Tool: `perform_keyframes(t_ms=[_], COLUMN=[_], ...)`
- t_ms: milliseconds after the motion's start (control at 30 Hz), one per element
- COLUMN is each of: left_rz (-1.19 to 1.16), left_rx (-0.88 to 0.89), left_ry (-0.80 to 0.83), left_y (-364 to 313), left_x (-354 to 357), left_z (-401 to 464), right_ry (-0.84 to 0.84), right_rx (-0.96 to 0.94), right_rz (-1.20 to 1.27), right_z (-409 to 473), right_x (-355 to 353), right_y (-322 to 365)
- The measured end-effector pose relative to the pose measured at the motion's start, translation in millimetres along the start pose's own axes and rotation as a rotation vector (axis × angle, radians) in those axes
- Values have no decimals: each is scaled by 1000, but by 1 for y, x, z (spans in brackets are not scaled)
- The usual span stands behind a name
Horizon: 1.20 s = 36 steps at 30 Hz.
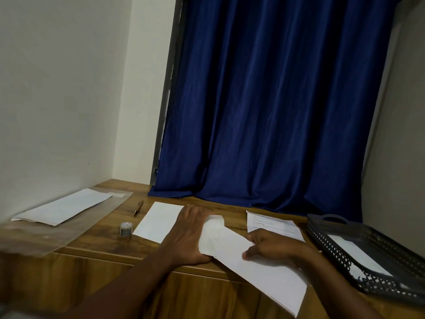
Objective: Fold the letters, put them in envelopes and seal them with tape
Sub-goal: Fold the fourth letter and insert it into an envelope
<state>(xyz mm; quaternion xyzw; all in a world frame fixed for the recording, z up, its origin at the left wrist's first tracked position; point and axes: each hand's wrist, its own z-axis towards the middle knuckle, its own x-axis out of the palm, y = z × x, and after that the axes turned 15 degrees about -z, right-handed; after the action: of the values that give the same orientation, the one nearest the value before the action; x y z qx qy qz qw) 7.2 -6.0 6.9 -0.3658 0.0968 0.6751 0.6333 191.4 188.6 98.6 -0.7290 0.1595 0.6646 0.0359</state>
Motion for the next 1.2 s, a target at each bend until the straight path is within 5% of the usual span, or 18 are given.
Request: perform_keyframes(t_ms=[467, 667, 933, 1200], left_rz=[36, 12, 35, 45], left_rx=[10, 28, 9, -12], left_ry=[17, 10, -26, 5], left_y=[0, -2, -4, 1], left_x=[0, -2, -1, 4], left_z=[-1, -1, -2, -3], right_ry=[53, -147, -5, -13], right_rx=[-61, -79, 46, -47], right_rz=[110, 131, 41, -48], right_z=[10, 21, 29, 28], right_x=[-15, -7, 7, 4], right_y=[5, 1, 10, 14])
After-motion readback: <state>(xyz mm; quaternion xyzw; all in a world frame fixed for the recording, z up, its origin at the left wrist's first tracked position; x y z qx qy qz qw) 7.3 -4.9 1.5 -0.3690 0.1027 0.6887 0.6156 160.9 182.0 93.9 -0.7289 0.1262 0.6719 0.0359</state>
